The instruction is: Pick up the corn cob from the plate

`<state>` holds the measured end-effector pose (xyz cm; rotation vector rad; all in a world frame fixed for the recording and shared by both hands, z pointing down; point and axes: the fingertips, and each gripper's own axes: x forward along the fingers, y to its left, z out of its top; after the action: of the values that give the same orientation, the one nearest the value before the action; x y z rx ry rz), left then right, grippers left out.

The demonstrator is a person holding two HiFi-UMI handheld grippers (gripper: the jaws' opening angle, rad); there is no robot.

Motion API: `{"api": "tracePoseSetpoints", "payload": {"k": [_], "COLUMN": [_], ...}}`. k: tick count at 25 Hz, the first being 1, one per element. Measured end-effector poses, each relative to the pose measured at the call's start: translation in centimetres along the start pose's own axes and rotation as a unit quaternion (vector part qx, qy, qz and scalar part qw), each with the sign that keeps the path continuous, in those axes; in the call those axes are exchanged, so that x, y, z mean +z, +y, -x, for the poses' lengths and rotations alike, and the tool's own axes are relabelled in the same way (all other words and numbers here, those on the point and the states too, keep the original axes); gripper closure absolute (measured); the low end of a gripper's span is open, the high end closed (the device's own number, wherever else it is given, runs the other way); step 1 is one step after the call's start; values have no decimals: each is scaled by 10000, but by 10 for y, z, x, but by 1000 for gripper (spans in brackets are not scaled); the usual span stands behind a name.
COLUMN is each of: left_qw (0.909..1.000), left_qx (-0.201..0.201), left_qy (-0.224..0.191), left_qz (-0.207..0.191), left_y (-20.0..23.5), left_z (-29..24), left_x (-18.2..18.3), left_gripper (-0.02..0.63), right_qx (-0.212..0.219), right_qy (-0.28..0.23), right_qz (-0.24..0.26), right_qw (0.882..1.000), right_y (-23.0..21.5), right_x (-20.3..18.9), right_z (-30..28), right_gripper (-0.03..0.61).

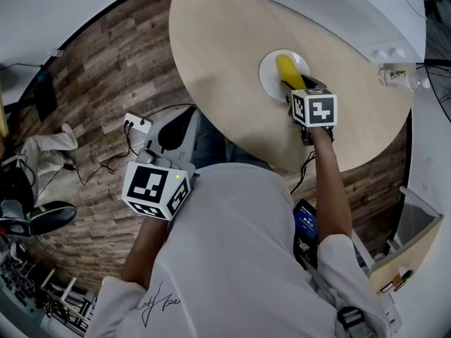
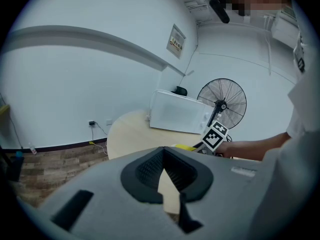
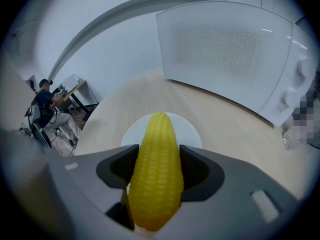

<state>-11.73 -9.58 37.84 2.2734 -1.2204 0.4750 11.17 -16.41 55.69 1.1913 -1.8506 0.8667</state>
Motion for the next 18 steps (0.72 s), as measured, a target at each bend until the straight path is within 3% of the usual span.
{"api": "tracePoseSetpoints", "payload": {"k": [18], "left_qw": [9999], "left_qx": [16], "left_qy": [-96], "left_qz": [-39], "left_y": [-13], "left_z": [5], "left_x": [-1], "left_gripper": [621], "right_qx": [131], "right_qy": [-266], "right_qz": [-100], "right_qw": [9995], "right_y": [2], "right_x": [-4], "right_z": [17], "right_gripper": [310]}}
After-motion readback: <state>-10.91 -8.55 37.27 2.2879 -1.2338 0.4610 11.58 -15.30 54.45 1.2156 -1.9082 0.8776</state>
